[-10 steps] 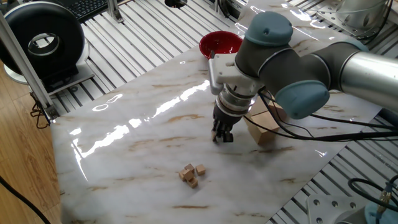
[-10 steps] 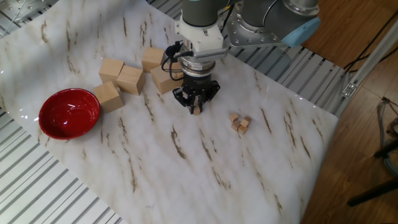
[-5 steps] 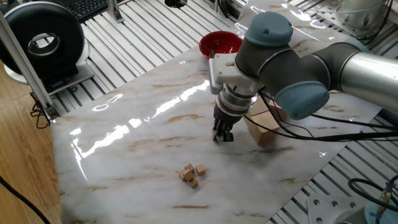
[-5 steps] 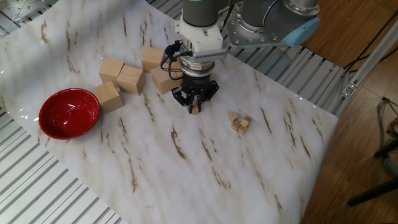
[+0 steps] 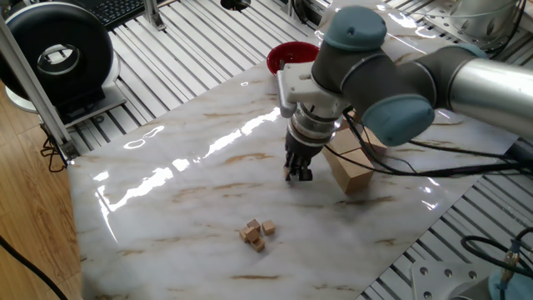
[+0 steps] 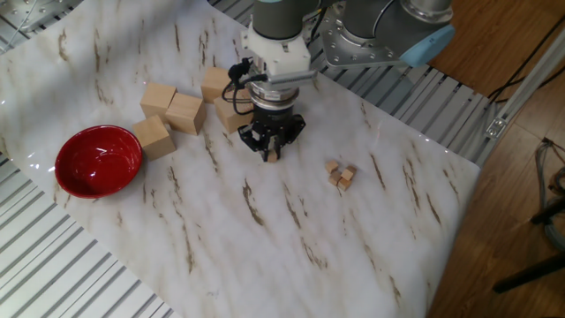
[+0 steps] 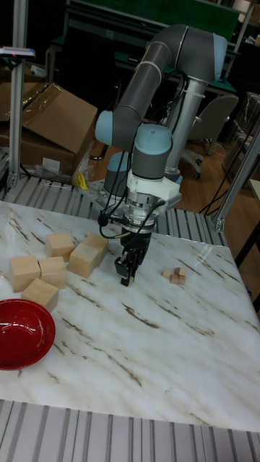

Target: Stack the blocks into a pyramid shape

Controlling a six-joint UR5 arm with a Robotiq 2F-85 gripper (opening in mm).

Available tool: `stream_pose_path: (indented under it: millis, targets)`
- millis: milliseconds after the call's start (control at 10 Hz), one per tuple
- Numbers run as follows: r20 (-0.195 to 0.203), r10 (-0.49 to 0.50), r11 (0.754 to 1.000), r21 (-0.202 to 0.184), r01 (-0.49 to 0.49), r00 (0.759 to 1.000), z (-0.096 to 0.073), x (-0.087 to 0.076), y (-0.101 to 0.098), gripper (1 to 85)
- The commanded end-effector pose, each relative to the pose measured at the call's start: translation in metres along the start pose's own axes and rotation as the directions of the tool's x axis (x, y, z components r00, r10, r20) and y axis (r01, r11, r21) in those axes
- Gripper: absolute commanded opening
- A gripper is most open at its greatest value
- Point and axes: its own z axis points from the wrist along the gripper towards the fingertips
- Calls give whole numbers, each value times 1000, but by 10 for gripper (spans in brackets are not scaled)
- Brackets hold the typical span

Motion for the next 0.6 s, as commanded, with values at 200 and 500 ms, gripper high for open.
stream_pose_path:
  millis: [200,500]
  targets:
    - [-43,-205,979,-19,204,978,-12,5,-21,10]
    - [-46,-318,948,-26,317,947,-7,1,-34,10]
